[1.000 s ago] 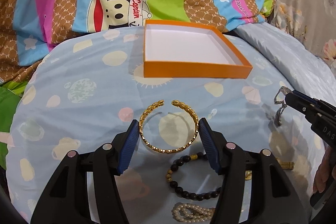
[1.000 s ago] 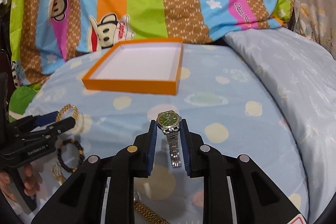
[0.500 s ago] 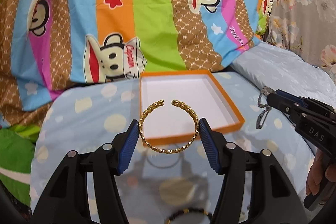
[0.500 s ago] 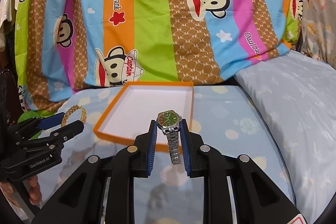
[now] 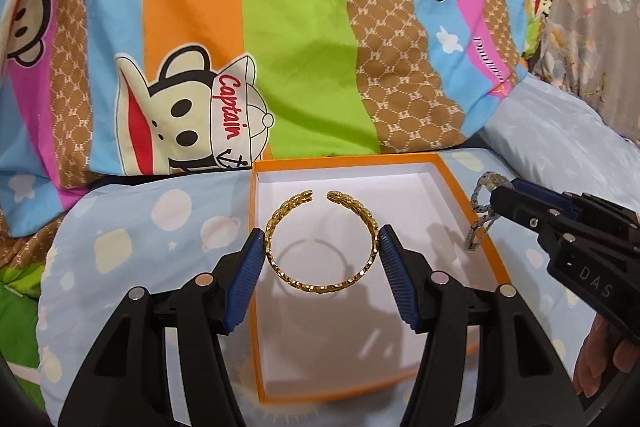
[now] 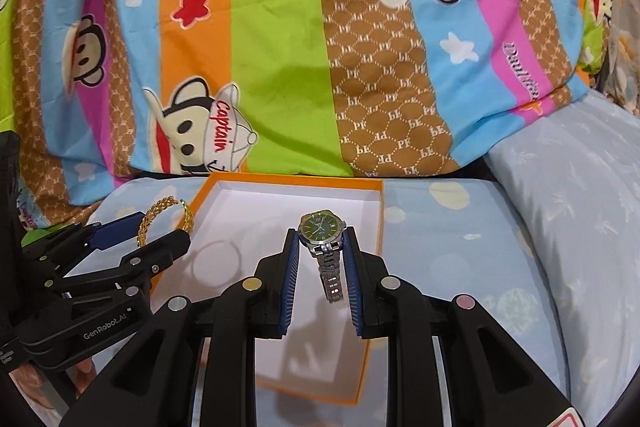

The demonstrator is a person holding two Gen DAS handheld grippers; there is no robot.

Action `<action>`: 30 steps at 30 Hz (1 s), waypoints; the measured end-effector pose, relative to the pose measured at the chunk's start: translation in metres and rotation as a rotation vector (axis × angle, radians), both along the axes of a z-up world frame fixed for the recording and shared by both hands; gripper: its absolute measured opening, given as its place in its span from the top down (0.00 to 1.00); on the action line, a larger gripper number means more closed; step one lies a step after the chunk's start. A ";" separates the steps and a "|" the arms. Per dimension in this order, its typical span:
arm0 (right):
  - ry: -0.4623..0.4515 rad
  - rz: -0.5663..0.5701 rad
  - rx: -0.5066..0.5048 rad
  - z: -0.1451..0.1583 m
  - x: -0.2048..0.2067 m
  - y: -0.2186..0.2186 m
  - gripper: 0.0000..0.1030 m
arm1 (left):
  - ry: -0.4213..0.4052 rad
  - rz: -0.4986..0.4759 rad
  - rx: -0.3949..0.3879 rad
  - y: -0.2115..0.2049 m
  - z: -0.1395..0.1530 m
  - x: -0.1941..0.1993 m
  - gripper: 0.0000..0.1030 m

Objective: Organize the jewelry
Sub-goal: 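Carry the bangle into the orange box with the left tool while the right tool carries the watch there, then open the left tool over the bangle while the right tool releases the watch in the box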

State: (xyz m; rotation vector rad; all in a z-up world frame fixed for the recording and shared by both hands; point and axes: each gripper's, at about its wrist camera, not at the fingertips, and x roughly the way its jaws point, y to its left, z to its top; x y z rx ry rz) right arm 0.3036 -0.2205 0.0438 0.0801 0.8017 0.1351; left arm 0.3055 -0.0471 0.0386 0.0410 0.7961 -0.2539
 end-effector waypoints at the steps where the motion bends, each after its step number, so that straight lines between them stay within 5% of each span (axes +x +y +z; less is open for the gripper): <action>1: 0.017 0.000 0.000 -0.005 0.009 -0.001 0.80 | 0.008 0.001 0.009 -0.002 -0.003 0.006 0.45; 5: 0.079 -0.003 -0.015 -0.024 0.038 -0.002 0.82 | 0.042 0.005 0.048 -0.007 -0.019 0.032 0.45; 8: 0.104 -0.008 -0.030 -0.031 0.054 -0.003 0.96 | 0.077 -0.002 0.062 -0.011 -0.028 0.049 0.45; 14: 0.109 -0.019 -0.074 -0.036 0.072 -0.002 0.96 | 0.123 -0.011 0.081 -0.019 -0.039 0.073 0.44; 18: 0.084 -0.017 -0.084 -0.035 0.068 -0.003 0.93 | 0.110 0.014 0.035 -0.012 -0.034 0.075 0.26; 30: 0.033 0.009 -0.041 -0.020 0.025 -0.005 0.91 | 0.066 0.060 -0.040 0.010 -0.014 0.050 0.24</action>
